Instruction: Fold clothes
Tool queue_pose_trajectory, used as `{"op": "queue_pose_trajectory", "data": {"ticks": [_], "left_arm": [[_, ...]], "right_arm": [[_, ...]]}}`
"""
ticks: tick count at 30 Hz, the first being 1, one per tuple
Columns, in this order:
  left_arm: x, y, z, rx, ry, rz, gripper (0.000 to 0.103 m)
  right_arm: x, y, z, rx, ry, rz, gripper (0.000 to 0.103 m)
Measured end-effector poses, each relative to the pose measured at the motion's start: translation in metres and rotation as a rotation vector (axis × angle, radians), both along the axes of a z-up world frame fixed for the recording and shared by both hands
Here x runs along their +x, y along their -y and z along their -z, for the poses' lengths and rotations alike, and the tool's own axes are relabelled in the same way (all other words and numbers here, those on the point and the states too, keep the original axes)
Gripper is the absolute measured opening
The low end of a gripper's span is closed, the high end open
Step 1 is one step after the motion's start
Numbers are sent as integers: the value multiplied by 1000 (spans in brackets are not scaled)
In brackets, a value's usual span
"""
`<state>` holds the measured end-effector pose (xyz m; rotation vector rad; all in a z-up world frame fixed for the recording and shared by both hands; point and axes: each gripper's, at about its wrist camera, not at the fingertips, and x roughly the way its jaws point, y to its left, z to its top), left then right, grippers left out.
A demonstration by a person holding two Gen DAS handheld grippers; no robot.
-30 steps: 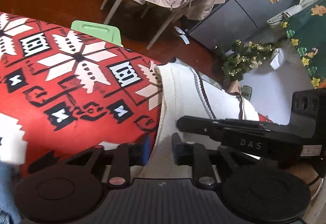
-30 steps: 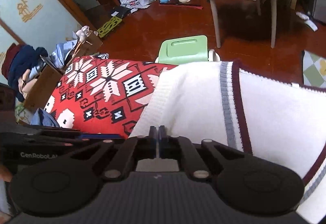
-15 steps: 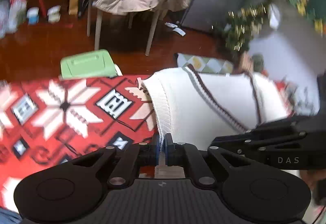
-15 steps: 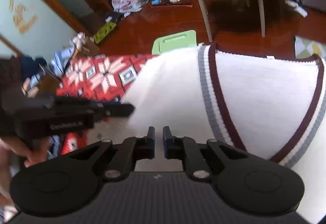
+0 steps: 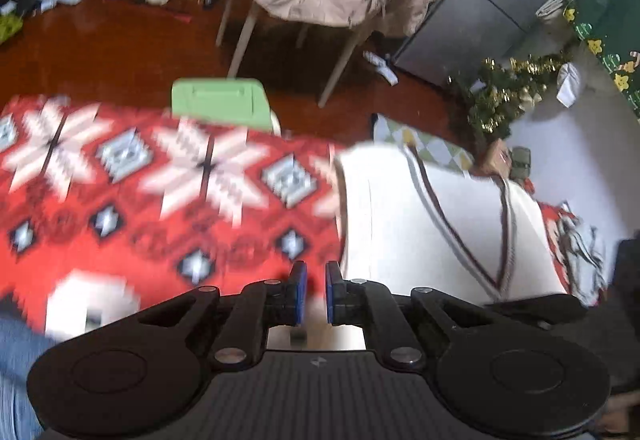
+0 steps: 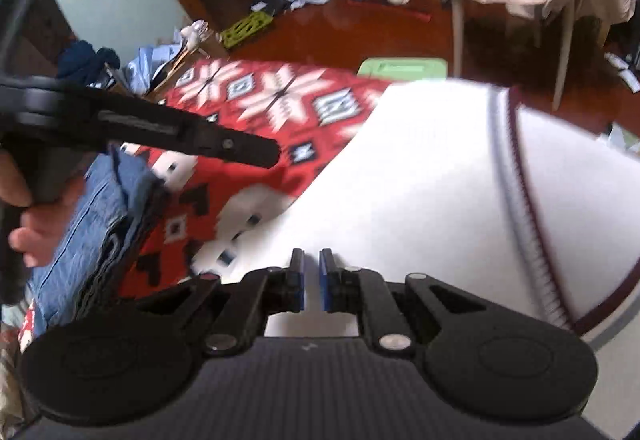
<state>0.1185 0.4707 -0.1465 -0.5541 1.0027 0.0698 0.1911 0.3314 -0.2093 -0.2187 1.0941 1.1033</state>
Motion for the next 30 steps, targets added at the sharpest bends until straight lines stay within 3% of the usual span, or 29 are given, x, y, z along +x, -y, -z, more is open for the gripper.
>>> {"op": "queue_pose_trajectory", "data": {"ticks": [3, 8, 10, 11, 15, 18, 20, 23, 30], "left_arm": [[-15, 8, 6, -39, -30, -4, 20], [-31, 24, 20, -76, -45, -18, 22], [-32, 25, 22, -73, -24, -51, 19], [-31, 25, 22, -59, -16, -66, 4], [-34, 32, 15, 50, -1, -56, 5], [-39, 28, 10, 83, 2, -44, 5], [-38, 25, 12, 82, -5, -33, 5], [-33, 24, 16, 75, -20, -15, 5], [-32, 12, 22, -19, -32, -30, 7]], "right_arm": [[-11, 3, 2, 2, -24, 6, 10], [-14, 6, 2, 8, -50, 15, 10], [-11, 9, 1, 12, -62, 21, 10], [-11, 10, 1, 13, -66, 23, 10], [-16, 7, -2, 11, -38, 16, 10], [-24, 1, 0, -7, 11, -15, 6], [-27, -1, 2, -15, 46, -32, 0], [-26, 2, 0, -14, 2, 20, 4], [-75, 23, 1, -18, -47, -3, 4]]}}
